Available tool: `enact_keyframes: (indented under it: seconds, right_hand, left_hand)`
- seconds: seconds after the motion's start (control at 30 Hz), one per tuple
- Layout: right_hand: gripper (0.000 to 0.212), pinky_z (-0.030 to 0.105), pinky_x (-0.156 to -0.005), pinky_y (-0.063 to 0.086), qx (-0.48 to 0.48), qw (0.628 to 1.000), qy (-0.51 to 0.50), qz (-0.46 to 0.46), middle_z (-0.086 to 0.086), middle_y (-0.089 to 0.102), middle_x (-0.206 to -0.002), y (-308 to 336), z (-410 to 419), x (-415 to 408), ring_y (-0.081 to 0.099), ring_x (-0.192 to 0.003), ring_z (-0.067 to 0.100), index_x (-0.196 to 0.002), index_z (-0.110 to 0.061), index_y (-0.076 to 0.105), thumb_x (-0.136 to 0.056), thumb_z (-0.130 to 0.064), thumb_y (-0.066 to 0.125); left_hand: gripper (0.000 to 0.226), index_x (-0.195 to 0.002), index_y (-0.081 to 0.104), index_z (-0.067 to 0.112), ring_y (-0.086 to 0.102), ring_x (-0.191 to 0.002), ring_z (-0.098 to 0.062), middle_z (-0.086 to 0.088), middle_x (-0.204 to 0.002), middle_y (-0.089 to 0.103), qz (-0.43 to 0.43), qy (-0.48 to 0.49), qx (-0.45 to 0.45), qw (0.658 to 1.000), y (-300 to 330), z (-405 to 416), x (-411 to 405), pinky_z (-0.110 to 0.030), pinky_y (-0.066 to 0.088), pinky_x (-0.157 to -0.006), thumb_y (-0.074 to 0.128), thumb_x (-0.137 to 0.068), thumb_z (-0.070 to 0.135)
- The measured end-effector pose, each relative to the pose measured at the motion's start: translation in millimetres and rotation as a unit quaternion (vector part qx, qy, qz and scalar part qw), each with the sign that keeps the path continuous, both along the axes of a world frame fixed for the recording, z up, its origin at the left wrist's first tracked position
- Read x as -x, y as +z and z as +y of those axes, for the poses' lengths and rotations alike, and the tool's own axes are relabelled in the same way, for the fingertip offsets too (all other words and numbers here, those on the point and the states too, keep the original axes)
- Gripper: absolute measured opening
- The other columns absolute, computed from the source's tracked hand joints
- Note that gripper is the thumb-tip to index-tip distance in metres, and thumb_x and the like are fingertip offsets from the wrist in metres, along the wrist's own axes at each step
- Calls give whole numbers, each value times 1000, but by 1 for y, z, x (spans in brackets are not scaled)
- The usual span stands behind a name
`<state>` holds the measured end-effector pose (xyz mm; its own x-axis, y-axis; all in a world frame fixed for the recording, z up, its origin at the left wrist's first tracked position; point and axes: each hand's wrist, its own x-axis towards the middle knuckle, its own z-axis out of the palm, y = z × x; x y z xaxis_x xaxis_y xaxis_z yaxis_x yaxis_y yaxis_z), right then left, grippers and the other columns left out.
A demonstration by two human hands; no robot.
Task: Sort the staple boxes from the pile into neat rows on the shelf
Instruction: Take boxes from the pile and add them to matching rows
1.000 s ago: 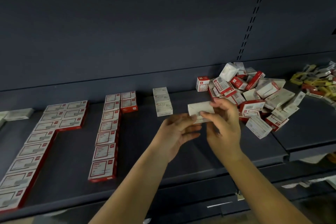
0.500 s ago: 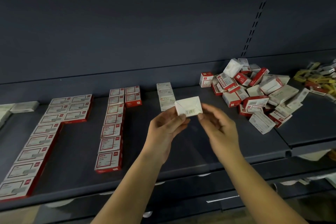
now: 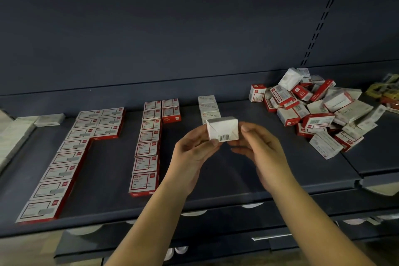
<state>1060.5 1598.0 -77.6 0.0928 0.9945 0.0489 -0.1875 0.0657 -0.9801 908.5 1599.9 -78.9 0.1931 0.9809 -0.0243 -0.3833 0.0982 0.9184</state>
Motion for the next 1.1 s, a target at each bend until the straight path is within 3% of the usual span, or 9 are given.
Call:
enact_keyframes:
  seconds: [0.13,0.37,0.67,0.77,0.9,1.1]
  right_hand:
    - [32,30,-75,56,-8,999,40,-7,6,71,-99,3,-1,4,68,-91,21,-106,-13,64,-77,-26,60]
    - [28,24,-73,55,1,998,56,0,12,69,-103,3,4,14,65,-97,25,-109,-10,62,-83,0,62]
    - [40,26,-74,55,13,996,84,34,15,67,-107,-1,3,19,65,-94,24,-115,-9,58,-78,7,62]
    - [36,26,-73,55,13,996,85,33,10,69,-105,-1,2,18,66,-95,24,-109,-13,62,-78,5,63]
    - [41,25,-73,54,12,997,66,40,12,69,-106,2,2,15,65,-99,24,-109,-10,63,-68,-12,68]
    - [36,23,-73,53,-10,997,44,66,2,69,-85,11,7,11,66,-85,14,-101,-14,65,-66,-12,67]
  left_hand:
    - [37,-110,65,12,65,-104,-22,-9,-107,70,-18,6,13,1000,3,0,6,-32,51,-92,67,-74,6]
    - [40,-111,62,7,65,-102,-26,-12,-108,69,-21,24,35,999,1,-2,15,-33,53,-90,71,-72,5]
    - [43,-116,61,7,63,-107,-25,-11,-110,68,-12,16,-2,1000,1,-3,27,-30,53,-88,65,-74,-1]
    - [46,-118,59,5,63,-107,-25,-12,-111,68,-15,13,3,1000,0,-4,26,-31,53,-89,62,-73,0]
    - [38,-105,62,7,66,-100,-24,-10,-103,70,-18,1,32,999,-2,-5,24,-33,53,-87,71,-69,-1]
    - [28,-98,64,8,65,-96,-24,-14,-100,69,15,-41,54,998,-2,-2,23,-35,53,-84,62,-75,24]
